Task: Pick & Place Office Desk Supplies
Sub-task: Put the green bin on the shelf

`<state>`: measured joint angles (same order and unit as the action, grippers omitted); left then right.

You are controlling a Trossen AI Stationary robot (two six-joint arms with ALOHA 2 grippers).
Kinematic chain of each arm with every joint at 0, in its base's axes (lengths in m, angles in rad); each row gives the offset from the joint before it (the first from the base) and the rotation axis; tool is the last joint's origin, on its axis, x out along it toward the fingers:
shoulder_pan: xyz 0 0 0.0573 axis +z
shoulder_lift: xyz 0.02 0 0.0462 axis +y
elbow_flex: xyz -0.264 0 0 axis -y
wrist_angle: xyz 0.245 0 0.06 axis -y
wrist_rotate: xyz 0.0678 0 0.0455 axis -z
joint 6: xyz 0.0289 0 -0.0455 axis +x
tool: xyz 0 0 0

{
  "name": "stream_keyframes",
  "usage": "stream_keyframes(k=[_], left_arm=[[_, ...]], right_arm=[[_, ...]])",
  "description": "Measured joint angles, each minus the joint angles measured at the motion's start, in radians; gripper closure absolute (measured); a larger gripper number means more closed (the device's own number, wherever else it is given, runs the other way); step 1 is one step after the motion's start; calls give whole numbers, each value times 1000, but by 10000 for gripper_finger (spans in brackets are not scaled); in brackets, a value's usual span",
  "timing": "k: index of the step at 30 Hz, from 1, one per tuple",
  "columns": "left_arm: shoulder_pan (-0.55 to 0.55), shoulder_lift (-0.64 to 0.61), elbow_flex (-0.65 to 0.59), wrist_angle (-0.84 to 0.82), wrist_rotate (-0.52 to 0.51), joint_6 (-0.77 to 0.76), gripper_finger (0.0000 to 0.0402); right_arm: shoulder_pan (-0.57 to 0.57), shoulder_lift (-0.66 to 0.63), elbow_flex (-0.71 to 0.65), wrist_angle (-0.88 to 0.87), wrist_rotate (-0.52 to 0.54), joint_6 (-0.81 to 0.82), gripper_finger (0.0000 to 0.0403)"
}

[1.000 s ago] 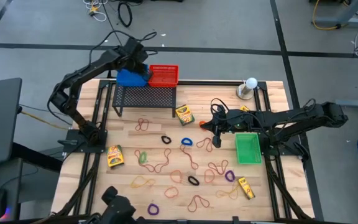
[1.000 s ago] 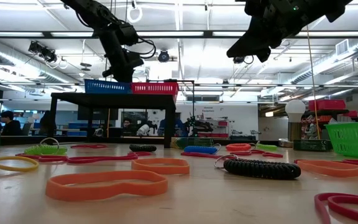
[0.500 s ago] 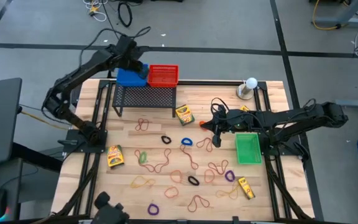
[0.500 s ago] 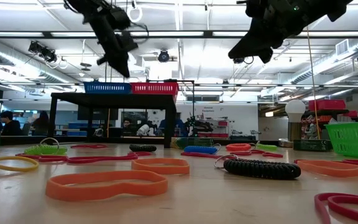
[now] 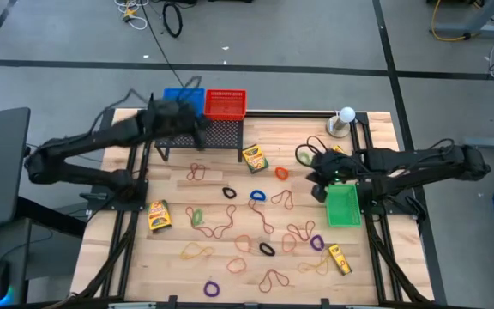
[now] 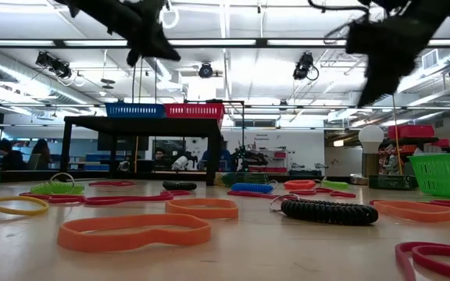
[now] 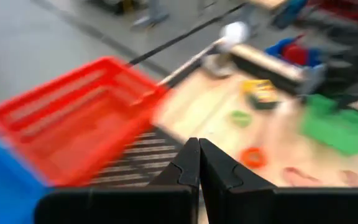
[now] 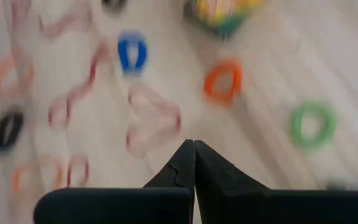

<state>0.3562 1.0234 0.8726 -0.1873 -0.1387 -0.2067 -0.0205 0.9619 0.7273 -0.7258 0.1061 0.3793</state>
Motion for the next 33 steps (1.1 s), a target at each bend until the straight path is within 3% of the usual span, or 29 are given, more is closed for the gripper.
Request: stream_keyframes(k=[3, 6, 9, 13, 16, 19, 25, 33], left_arm=[[-99, 0, -24, 73, -21, -59, 386], [-201, 27, -23, 72, -124, -108, 385], [-323, 68, -38, 96, -245, -86, 396], [-410, 98, -164, 302, -263, -133, 396], [-447, 110, -288, 542, -287, -166, 397], [-474, 108, -361, 684, -341, -127, 397], [-462, 105, -376, 695, -389, -107, 379], [-461, 105, -376, 698, -386, -74, 375]], right_arm=[[-43, -24, 0, -124, -92, -38, 399], [-91, -18, 0, -228, -184, -118, 397], [-118, 22, 0, -292, -203, -212, 382], [-150, 81, 0, -317, -220, -296, 340], [-159, 112, 13, -347, -235, -332, 306], [-159, 144, 46, -398, -160, -399, 277], [-186, 218, 51, -449, -125, -580, 245], [-261, 363, 51, -438, -142, -718, 243]])
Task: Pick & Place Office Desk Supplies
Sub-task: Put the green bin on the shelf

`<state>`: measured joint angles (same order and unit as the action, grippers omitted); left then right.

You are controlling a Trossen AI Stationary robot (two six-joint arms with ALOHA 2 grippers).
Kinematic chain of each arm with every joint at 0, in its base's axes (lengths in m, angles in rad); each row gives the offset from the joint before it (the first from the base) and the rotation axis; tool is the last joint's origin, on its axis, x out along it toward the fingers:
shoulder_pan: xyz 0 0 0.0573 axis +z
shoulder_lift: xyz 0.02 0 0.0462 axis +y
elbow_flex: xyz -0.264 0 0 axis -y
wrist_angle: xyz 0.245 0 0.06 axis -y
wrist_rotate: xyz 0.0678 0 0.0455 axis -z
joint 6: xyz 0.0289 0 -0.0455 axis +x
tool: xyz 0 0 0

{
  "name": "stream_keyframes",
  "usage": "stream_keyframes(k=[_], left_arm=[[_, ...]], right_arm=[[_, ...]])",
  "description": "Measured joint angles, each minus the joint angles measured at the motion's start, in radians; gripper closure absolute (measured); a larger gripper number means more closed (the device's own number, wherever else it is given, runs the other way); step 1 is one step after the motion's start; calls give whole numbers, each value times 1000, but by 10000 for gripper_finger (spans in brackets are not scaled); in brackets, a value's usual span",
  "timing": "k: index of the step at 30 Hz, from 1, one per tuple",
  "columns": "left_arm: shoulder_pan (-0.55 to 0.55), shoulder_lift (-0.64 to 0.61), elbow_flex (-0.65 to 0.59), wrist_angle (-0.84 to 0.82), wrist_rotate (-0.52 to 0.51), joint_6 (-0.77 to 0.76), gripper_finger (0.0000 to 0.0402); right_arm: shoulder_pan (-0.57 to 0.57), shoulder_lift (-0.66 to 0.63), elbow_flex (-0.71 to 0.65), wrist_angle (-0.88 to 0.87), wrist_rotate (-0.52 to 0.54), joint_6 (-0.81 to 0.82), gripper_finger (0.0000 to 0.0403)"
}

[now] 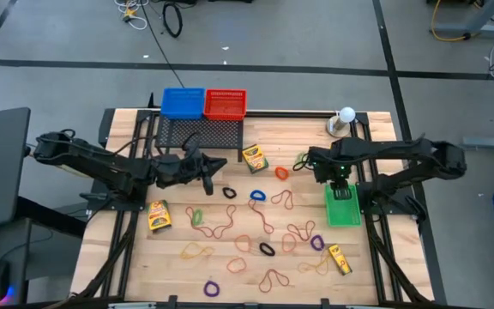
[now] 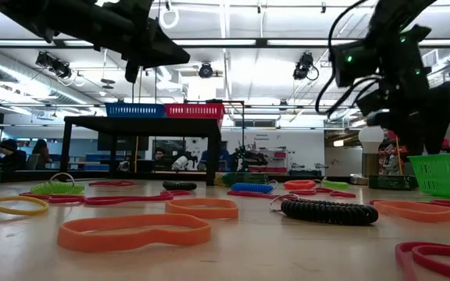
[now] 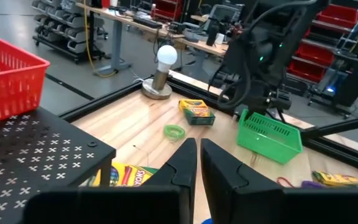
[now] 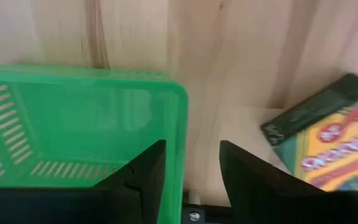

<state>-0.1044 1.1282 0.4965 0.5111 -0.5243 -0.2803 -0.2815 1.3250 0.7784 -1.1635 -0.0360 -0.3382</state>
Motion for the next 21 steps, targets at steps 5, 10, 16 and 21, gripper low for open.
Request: stream_keyframes(k=[5, 10, 16, 21], left_arm=[[1, 0, 0, -1, 0, -8, 385], [11, -10, -11, -24, -62, -38, 396], [32, -62, -79, -23, -53, -45, 396], [43, -128, -105, -24, -118, 35, 396]], right_arm=[[-20, 76, 0, 2, -51, 2, 267], [-20, 95, 0, 4, -88, 52, 343], [-16, 60, 48, -25, -149, 191, 383], [-16, 18, 196, -82, -168, 395, 393]])
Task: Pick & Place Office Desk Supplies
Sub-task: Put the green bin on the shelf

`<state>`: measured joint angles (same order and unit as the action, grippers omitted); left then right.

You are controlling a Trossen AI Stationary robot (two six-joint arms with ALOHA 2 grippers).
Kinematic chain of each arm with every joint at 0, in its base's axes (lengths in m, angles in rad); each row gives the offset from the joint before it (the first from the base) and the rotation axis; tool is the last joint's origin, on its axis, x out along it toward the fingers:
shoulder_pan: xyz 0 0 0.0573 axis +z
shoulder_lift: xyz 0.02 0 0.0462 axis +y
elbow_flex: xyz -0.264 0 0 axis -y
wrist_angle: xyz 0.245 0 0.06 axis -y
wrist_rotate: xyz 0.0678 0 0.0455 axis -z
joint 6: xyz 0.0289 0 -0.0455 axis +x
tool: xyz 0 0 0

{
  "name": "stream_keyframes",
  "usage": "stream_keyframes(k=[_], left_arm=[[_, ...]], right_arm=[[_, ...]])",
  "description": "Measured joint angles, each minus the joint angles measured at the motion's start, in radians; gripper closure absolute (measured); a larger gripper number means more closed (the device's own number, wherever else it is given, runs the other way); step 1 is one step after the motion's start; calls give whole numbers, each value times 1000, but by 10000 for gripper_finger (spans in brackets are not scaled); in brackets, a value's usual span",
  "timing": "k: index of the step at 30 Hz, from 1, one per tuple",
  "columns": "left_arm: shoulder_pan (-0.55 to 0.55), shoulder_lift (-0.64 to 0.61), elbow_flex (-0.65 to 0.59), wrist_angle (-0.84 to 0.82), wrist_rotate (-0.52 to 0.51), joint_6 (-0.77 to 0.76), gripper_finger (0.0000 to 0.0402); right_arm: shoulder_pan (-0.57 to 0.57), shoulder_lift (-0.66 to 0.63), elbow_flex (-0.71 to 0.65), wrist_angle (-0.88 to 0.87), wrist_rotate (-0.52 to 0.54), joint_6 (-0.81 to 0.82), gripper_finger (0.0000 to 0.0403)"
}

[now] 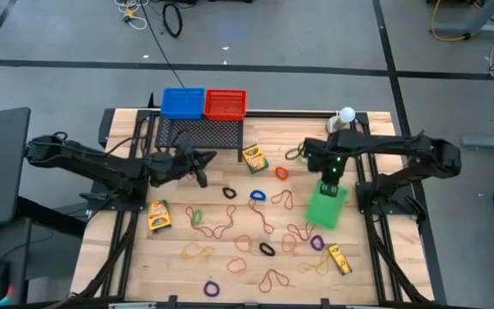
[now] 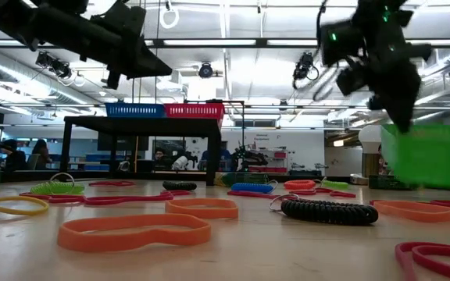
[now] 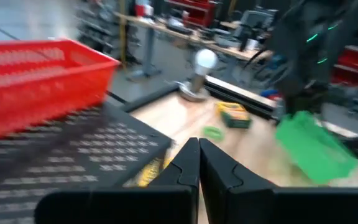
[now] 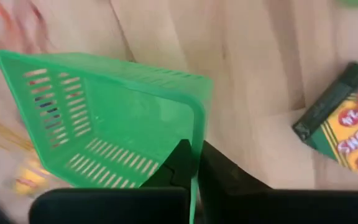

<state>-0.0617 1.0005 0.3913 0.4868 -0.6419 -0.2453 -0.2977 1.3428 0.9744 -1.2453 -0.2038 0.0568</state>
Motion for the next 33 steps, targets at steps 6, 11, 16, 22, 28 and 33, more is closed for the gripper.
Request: stream_keyframes(k=[6, 11, 16, 22, 28, 33], left_arm=[[18, -50, 0, -15, -66, 64, 391], [24, -54, 0, -22, -69, 84, 393], [24, -47, 0, -26, -69, 89, 393], [24, -47, 0, -34, -72, 125, 393], [22, -47, 0, -42, -51, 123, 393], [22, -47, 0, -73, -1, 121, 393]], right_arm=[[78, -2, 172, 87, -26, 459, 392], [251, 21, 165, 463, 88, 961, 392], [364, 170, 164, 714, 206, 1271, 392], [379, 364, 233, 814, 212, 1387, 393], [365, 483, 308, 841, 202, 1421, 391], [363, 547, 337, 853, 196, 1455, 388]])
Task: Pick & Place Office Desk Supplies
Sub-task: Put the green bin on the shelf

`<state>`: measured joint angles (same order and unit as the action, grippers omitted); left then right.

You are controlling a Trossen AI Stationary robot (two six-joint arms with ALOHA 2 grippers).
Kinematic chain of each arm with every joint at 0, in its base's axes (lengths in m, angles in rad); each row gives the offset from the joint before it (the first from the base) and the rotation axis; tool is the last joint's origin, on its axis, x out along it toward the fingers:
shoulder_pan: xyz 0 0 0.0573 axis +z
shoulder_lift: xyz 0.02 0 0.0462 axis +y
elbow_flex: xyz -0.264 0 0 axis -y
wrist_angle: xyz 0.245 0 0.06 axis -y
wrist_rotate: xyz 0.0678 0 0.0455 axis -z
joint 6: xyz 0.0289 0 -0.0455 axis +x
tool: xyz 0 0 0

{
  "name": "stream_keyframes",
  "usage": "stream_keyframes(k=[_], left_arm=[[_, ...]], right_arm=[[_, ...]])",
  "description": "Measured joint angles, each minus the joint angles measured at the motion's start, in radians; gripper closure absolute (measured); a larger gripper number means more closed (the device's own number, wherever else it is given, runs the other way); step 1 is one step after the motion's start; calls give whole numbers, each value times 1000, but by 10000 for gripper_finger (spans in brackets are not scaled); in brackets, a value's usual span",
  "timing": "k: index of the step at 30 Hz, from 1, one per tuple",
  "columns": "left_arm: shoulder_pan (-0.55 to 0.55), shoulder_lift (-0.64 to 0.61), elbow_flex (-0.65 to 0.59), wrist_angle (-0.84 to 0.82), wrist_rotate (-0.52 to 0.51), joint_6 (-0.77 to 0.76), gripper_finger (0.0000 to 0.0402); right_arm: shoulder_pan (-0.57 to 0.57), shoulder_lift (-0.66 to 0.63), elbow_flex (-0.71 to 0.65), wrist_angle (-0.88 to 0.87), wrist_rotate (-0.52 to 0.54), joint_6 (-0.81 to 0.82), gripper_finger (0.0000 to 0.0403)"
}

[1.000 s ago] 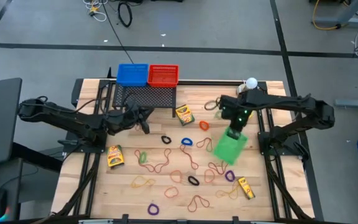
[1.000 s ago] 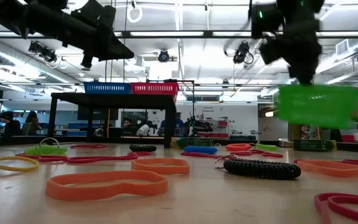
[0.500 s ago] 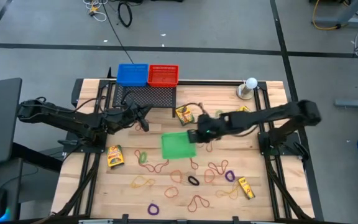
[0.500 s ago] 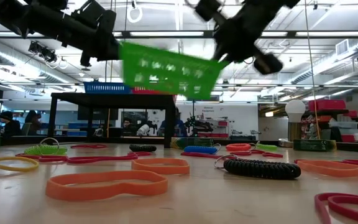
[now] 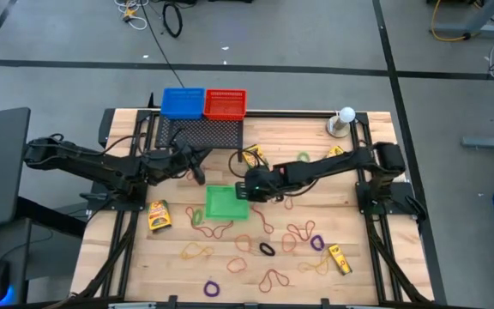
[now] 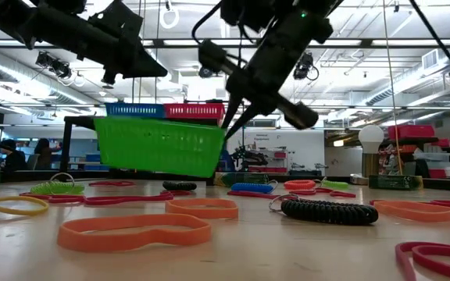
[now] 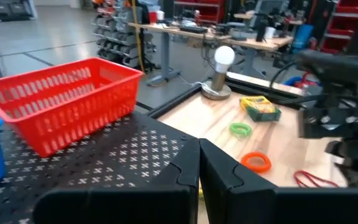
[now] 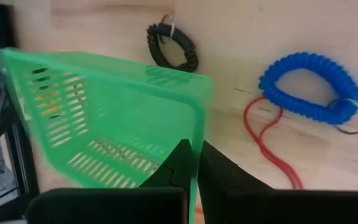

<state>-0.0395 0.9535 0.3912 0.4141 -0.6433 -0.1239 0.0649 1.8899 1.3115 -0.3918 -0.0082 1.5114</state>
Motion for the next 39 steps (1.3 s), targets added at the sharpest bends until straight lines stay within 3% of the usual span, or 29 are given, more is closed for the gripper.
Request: stream_keyframes(k=[9, 13, 16, 20, 23, 26, 29, 34, 39], left_arm=[[-2, 0, 0, -63, 151, -26, 389], [0, 0, 0, -61, 237, -56, 396], [-4, 0, 0, -62, 246, -75, 396], [-18, 1, 10, -59, 253, -52, 396], [-27, 6, 38, -49, 306, -63, 386], [-18, 51, 67, -56, 365, -133, 371], [-27, 111, 108, -55, 399, -99, 376], [-71, 169, 219, -193, 432, -92, 395], [-151, 208, 369, -508, 382, -92, 395]], right_arm=[[-1, 26, 1, 49, 24, -3, 369], [-5, 26, 1, 64, 28, -6, 328], [-14, 23, 1, 66, 28, -42, 288], [-40, -34, 1, 40, -1, -208, 240], [-63, -107, 1, -12, -5, -403, 228], [-70, -201, -12, -72, 18, -612, 251], [-68, -290, -84, -53, 36, -771, 302], [-59, -431, -275, 126, 60, -962, 392], [-36, -556, -459, 317, 107, -1048, 376]])
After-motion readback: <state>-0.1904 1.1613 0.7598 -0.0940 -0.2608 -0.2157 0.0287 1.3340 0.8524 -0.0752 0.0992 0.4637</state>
